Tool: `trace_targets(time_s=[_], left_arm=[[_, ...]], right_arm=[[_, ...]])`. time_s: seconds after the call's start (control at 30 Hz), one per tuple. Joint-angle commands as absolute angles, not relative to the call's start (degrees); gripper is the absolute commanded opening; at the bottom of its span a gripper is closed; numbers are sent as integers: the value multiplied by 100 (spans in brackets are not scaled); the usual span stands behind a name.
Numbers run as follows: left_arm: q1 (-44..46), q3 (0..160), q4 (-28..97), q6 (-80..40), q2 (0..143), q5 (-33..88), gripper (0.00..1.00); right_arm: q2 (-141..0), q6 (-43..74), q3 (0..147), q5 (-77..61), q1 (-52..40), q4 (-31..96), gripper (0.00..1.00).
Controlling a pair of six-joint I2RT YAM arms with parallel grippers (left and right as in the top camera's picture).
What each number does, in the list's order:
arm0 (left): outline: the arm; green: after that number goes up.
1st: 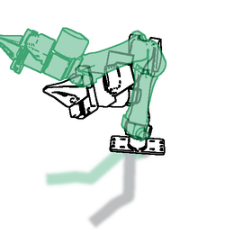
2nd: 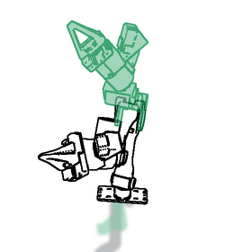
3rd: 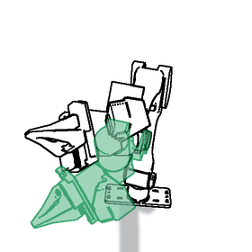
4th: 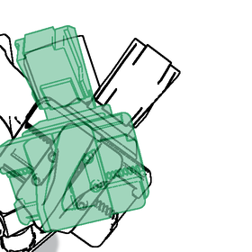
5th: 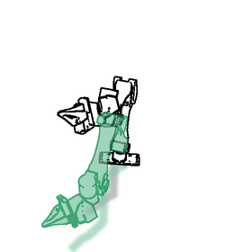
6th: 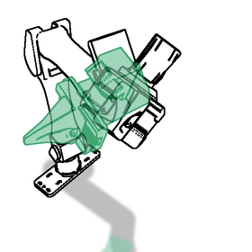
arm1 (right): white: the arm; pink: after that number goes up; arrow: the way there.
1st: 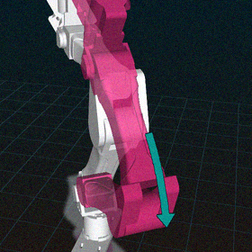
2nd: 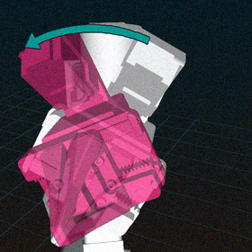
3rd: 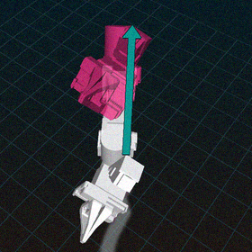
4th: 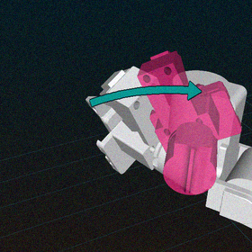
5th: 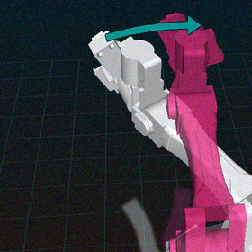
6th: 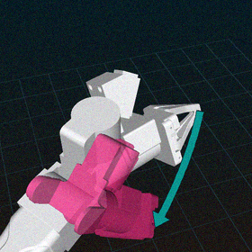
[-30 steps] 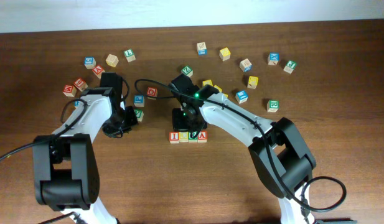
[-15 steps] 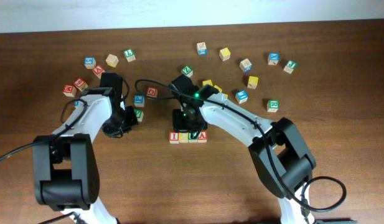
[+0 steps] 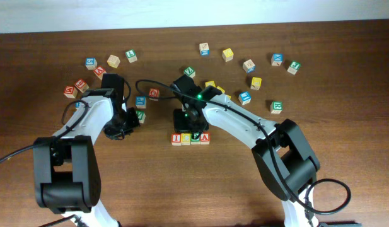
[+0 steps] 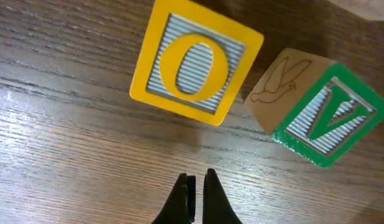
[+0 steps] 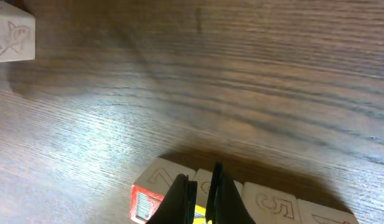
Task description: Spell out ICRA
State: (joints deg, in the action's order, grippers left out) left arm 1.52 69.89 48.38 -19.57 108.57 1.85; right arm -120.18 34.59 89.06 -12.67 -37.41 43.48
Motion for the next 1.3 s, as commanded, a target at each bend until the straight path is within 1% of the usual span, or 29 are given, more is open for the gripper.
trace_targets(time_s=[0.0, 0.07, 0.13, 0.17, 0.27, 0.37, 0.43, 0.5, 0.83, 1.07, 1.27], left_arm=[[132, 7037, 4888, -2014, 10916, 126, 0], [139, 7037, 4862, -2012, 10916, 270, 0], [161, 7037, 4838, -2012, 10919, 580, 0], [226, 7032, 4834, -2010, 10919, 668, 0], [541, 7015, 4834, -2012, 10919, 666, 0], [1105, 7011, 4716, -2036, 10919, 663, 0], [1396, 7011, 4633, -2344, 10919, 659, 0], [1610, 7011, 4565, -2408, 10919, 659, 0], [1876, 6930, 4560, -2486, 10919, 838, 0], [1876, 6816, 4543, -2484, 10919, 969, 0], [1876, 6753, 4438, -2484, 10919, 972, 0]], right_arm=[[-12027, 3354, 9236, -1310, -3452, 4550, 4], [-12027, 2971, 9743, -1288, -3000, 5266, 4], [-12027, 2569, 9935, -1288, -2611, 5846, 4], [-12029, 2388, 9931, -1229, -2408, 6195, 4], [-12033, 2379, 9695, -607, -2108, 6877, 4], [-12033, 2412, 8962, -602, -2141, 6571, 4], [-12033, 2425, 8562, -950, -2244, 6167, 4], [-12033, 2429, 8340, -1229, -2373, 5885, 4], [-12033, 2600, 8342, -1634, -2751, 5472, 4], [-12033, 2596, 8342, -2012, -2781, 5301, 4], [-12033, 2596, 8342, -2038, -2779, 5269, 4]])
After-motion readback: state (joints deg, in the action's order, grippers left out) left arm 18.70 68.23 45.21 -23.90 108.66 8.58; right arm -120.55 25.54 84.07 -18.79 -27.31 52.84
